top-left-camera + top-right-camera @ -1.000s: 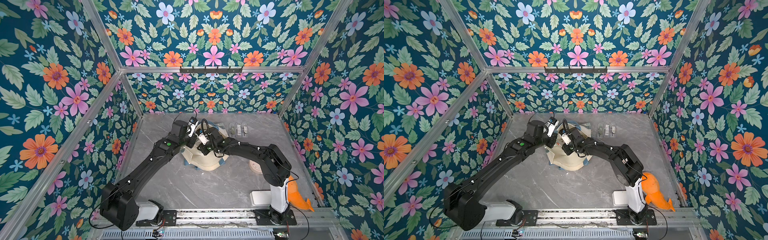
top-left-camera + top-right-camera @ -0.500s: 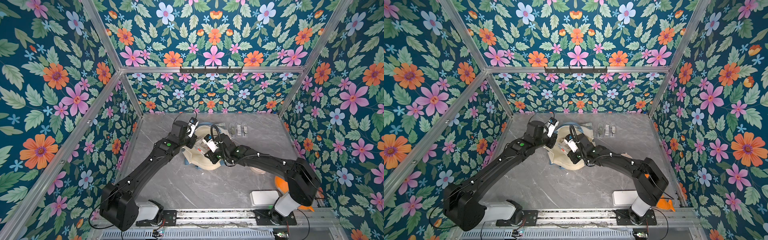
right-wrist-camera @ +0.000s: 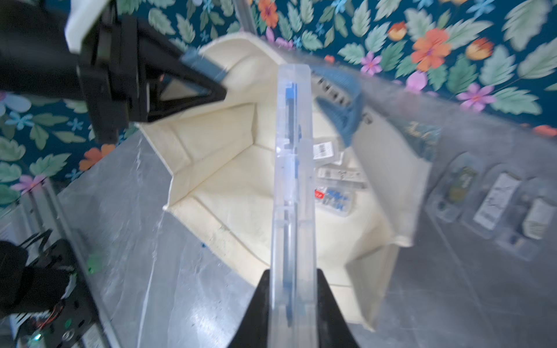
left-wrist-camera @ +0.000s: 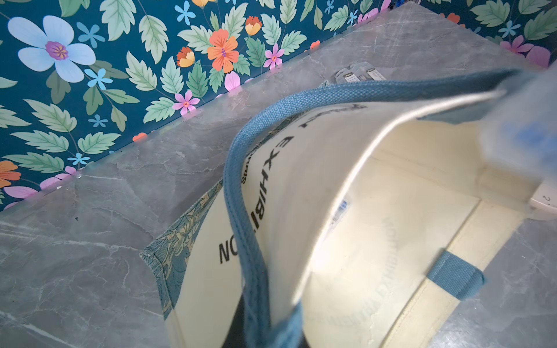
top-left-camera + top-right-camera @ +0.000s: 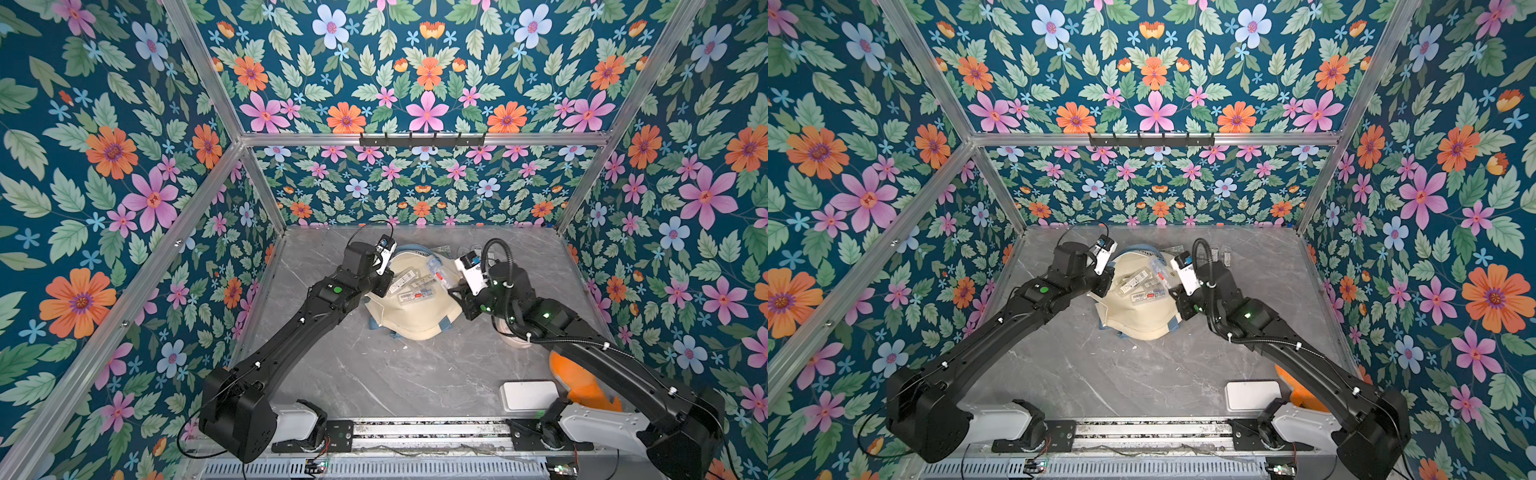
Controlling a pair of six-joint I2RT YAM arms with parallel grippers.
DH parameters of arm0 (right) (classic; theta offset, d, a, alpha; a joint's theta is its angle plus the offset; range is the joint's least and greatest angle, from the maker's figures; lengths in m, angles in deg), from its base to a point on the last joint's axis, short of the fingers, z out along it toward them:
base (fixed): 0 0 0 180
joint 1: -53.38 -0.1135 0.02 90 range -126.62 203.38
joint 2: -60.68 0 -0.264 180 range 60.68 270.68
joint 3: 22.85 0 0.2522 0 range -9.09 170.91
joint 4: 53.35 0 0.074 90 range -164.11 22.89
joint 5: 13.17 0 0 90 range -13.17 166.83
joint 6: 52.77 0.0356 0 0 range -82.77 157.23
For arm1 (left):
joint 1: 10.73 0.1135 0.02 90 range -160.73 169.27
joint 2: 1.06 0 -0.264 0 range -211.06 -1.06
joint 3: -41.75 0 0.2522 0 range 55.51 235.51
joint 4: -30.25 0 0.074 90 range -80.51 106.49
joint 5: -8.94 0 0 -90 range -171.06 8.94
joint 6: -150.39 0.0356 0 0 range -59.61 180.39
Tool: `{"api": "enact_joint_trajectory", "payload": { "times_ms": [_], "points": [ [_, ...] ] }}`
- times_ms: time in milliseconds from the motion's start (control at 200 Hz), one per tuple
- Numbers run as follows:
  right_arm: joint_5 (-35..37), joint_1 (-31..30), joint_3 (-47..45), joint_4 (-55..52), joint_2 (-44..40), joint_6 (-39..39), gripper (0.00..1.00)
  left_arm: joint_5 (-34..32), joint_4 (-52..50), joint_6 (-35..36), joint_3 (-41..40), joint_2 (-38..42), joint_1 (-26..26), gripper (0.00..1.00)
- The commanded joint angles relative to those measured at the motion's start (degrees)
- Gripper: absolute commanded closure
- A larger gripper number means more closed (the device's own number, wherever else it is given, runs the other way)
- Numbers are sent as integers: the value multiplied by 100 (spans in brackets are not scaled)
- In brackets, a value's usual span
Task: Take out the compass set from the canvas bag
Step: Pick up the compass set from the canvas bag, then place the compass set at the center of the board.
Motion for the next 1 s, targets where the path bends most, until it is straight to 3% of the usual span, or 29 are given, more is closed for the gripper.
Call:
{"api": "enact_joint_trajectory", "payload": {
  "times_ms": [0, 175, 325, 420, 790, 995],
  "points": [
    [-342, 698, 264, 369, 85, -235, 97, 16, 259, -31, -11, 25, 7, 100],
    [-1209, 2355, 279, 1439, 924, 474, 99, 50, 278, -43, 24, 6, 7, 100],
    [-970, 3089, 621, 1623, 2077, 449, 98, 43, 251, -20, 75, -11, 7, 100],
    [-1169, 3527, 952, 1475, 2766, 670, 98, 24, 230, -11, 94, -5, 7, 100],
    [-1051, 3986, 1887, 399, 4465, 813, 96, -28, 187, 36, 81, 24, 7, 100],
    [-1080, 4030, 2140, 137, 4858, 807, 94, -19, 171, 37, 68, 26, 7, 100]
  ]
}}
